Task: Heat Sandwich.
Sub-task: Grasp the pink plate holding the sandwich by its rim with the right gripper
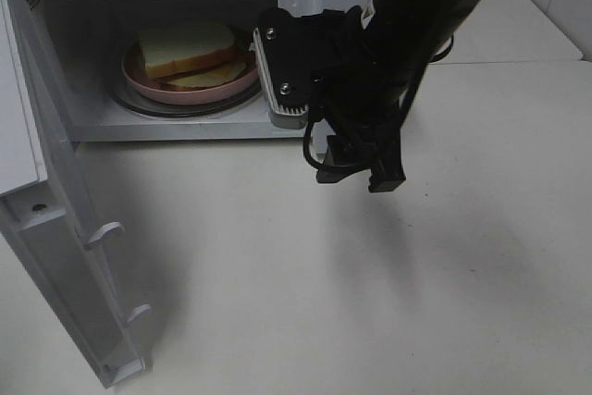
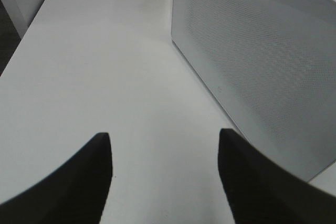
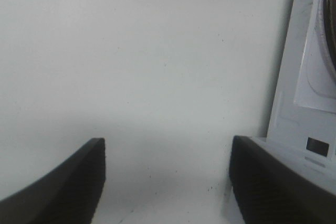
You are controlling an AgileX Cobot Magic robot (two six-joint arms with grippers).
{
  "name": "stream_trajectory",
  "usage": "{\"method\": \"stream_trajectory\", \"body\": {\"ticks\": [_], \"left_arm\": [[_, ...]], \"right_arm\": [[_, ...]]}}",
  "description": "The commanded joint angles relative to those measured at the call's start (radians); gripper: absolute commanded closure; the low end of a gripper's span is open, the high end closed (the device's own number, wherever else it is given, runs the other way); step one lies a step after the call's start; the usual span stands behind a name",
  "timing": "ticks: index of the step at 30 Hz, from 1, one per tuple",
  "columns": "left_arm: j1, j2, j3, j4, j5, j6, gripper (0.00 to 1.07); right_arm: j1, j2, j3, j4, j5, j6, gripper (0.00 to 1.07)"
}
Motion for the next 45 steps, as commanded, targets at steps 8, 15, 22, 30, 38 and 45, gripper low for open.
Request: {"method": "stream_trajectory", "body": {"ticks": [8, 15, 22, 30, 38, 45], "left_arm": [[-0.003, -0.005, 0.003, 0.002, -0.018, -0.004, 0.49], [-0.003, -0.005, 0.003, 0.002, -0.018, -0.004, 0.49], [-0.003, -0.005, 0.003, 0.002, -0.018, -0.004, 0.49], [-0.003, -0.005, 0.003, 0.002, -0.018, -0.004, 0.49], [-0.003, -0.005, 0.003, 0.002, -0.018, -0.004, 0.49], [-0.003, -0.005, 0.003, 0.002, -0.018, -0.004, 0.49]], "right_arm": [[0.030, 0.182, -0.193, 0.018, 0.009, 0.005, 0.42], [0.030, 0.270, -0.289, 0.034, 0.009, 0.005, 0.42], [0.030, 0.368, -0.404, 0.034, 0.014, 0.005, 0.42], [0.025, 0.439, -0.489, 0.040, 0.013, 0.030, 0.42], [0.021, 0.520, -0.611, 0.119, 0.014, 0.075, 0.42], [0.019, 0.590, -0.709, 0.120, 0.017, 0.139, 0.42]]}}
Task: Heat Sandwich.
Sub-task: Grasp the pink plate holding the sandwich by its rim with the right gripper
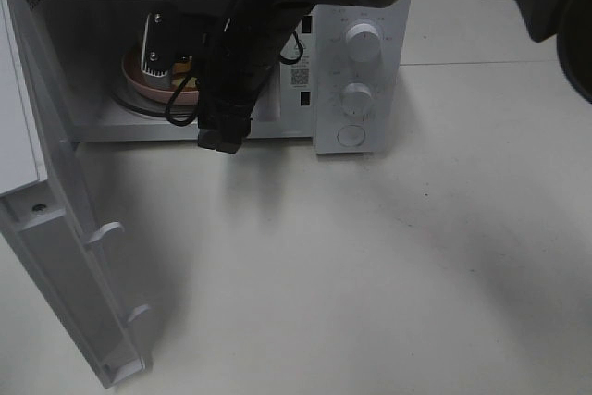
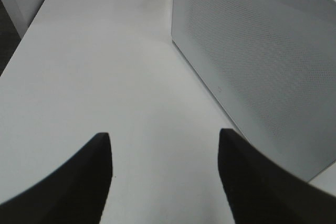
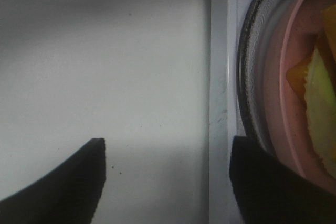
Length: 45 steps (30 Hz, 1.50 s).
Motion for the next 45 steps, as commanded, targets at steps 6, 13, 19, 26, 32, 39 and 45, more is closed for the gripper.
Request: {"method": "stream_trajectory", "body": {"ticks": [6, 13, 19, 26, 32, 39, 45], "left_arm": [[-0.003, -0.005, 0.003, 0.002, -0.018, -0.004, 0.49], [-0.003, -0.005, 0.003, 0.002, -0.018, -0.004, 0.49], [-0.003, -0.005, 0.003, 0.002, -0.018, -0.004, 0.49], [-0.003, -0.005, 0.003, 0.002, -0.018, -0.004, 0.49], [-0.003, -0.005, 0.003, 0.002, -0.018, -0.004, 0.49], [-0.003, -0.005, 0.003, 0.002, -0.018, -0.004, 0.49], [-0.003, -0.005, 0.003, 0.002, -0.018, -0.004, 0.49]], "right_arm": [[-0.025, 0.051, -0.090, 0.010, 0.003, 0.024, 0.42], [-0.047, 0.088, -0.131, 0.024, -0.028, 0.024, 0.42], [-0.048, 0.130, -0.193, 0.051, -0.031, 0.024, 0.42], [-0.069, 0.160, -0.221, 0.056, -0.073, 0.029, 0.42], [-0.083, 0.183, -0.267, 0.094, -0.072, 0.035, 0.44], [-0.094, 0.190, -0.268, 0.100, -0.080, 0.034, 0.44], [-0.105, 0.199, -0.268, 0.106, -0.084, 0.034, 0.44]]}}
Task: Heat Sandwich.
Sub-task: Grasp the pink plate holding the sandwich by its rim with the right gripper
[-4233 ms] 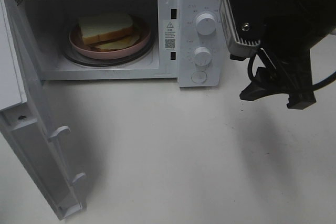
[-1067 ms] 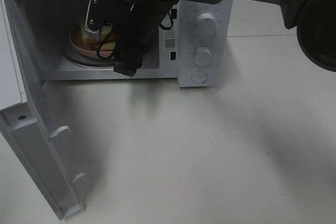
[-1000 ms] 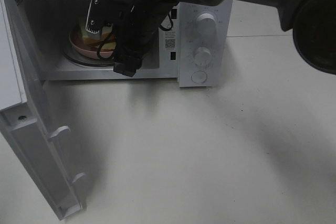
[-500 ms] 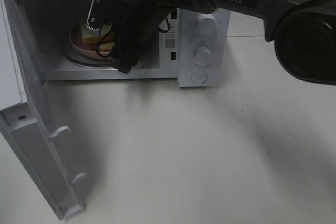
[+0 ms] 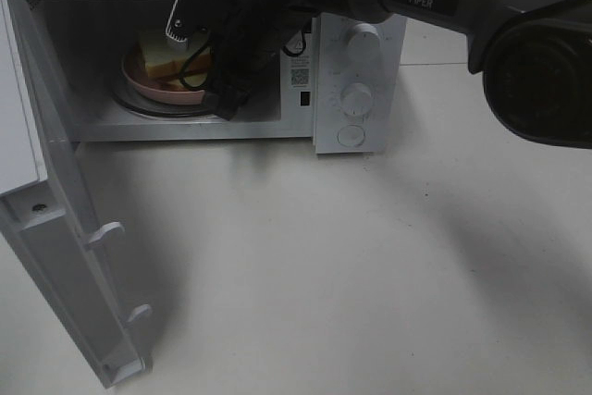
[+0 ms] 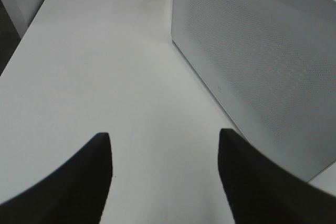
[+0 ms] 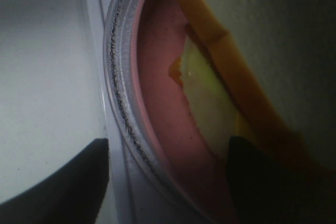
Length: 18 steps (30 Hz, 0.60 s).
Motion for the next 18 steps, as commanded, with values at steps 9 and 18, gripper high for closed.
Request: {"method": "stream_trajectory", "body": {"ticks": [9, 18], "left_arm": [[-0.003, -0.005, 0.003, 0.002, -0.018, -0.004, 0.49], [-0.003, -0.005, 0.003, 0.002, -0.018, -0.004, 0.49]], "right_arm": [[-0.007, 0.007, -0.008, 0.011, -0.018, 0.011, 0.44], [-0.007, 0.008, -0.008, 0.012, -0.015, 0.011, 0.44]]}}
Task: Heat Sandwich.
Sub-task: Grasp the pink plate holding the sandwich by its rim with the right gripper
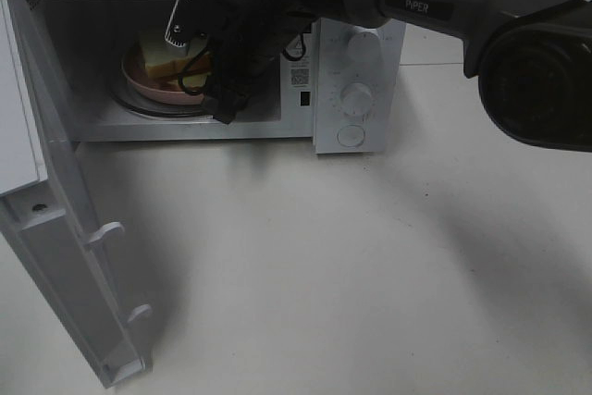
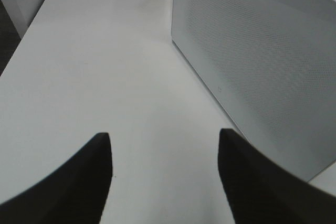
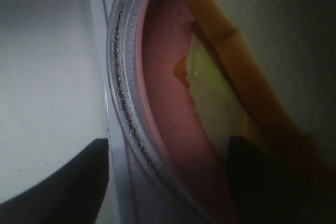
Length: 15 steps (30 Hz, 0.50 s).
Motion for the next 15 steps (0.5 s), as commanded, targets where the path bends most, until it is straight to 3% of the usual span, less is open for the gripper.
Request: {"method": "stream_trajectory", "body": {"ticks": [1, 15], "left_arm": [[-0.003, -0.005, 0.003, 0.002, -0.018, -0.004, 0.49], [-0.003, -0.005, 0.003, 0.002, -0.018, -0.004, 0.49]], "right_arm": [[-0.007, 0.003, -0.007, 0.012, -0.011, 0.011, 0.44], [-0.007, 0.039, -0.007, 0.035, -0.025, 0.007, 0.44]]}}
